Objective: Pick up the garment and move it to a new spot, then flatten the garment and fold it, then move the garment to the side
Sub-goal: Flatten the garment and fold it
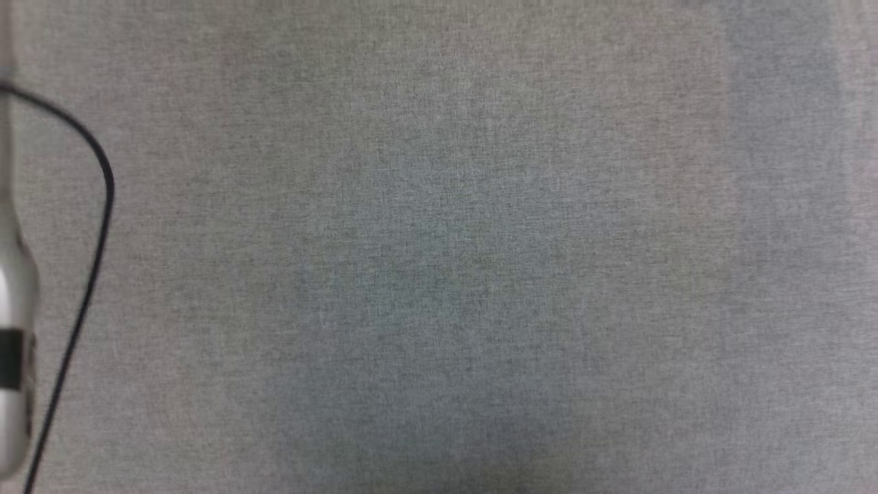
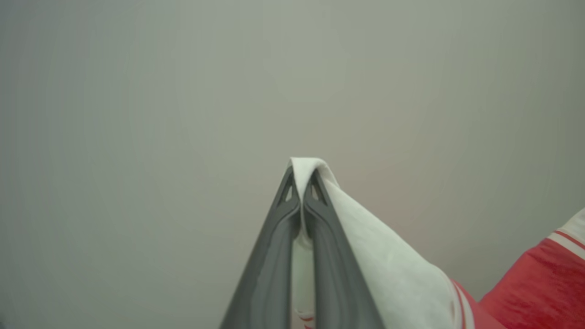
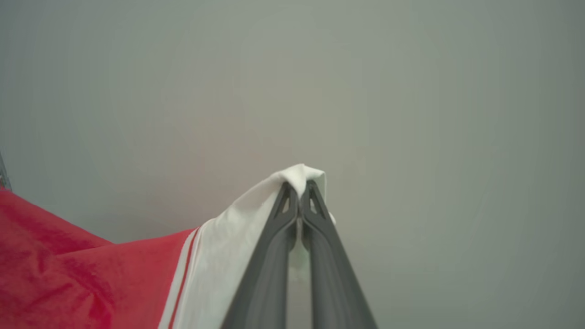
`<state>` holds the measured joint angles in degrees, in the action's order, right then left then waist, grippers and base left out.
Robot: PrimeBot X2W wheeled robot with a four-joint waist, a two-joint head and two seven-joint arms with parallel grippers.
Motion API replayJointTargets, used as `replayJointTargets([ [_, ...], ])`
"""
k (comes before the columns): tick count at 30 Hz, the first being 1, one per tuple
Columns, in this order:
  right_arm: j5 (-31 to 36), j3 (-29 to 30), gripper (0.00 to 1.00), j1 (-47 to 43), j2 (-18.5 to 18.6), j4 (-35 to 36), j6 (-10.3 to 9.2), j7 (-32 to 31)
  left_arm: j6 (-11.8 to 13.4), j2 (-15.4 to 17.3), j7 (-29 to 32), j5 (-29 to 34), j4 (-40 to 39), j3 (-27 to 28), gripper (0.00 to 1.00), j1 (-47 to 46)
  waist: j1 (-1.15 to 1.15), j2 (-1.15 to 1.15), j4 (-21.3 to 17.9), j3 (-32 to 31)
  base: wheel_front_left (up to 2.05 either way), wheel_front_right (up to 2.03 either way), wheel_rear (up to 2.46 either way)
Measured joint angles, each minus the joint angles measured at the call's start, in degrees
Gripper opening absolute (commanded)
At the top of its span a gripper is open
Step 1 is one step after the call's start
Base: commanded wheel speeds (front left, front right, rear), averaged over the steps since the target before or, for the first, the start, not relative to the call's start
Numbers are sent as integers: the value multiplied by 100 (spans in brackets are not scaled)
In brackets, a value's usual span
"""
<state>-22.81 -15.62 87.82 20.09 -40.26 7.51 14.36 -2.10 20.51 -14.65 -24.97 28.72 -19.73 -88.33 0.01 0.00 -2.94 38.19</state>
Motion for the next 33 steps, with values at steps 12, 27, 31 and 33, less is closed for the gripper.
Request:
replayJointTargets([
  [12,-176,-172,0,-2663,152,1271,0,29,4,77,0,152,-1482,904,0,3590,-1,0,48,-818,0,0,0],
  [27,-364,208,0,-6148,145,2068,0,29,207,-267,0,68,-2135,1627,0,7239,-1,0,43,-2248,0,0,0],
  [31,-372,412,0,-6988,60,2181,1,24,253,-378,0,10,-2171,1705,0,7987,-2,0,40,-2615,0,0,0],
  [33,-374,558,0,-7385,12,2247,1,-3,296,-411,0,9,-2193,1731,0,8317,-2,0,43,-2793,0,0,0],
])
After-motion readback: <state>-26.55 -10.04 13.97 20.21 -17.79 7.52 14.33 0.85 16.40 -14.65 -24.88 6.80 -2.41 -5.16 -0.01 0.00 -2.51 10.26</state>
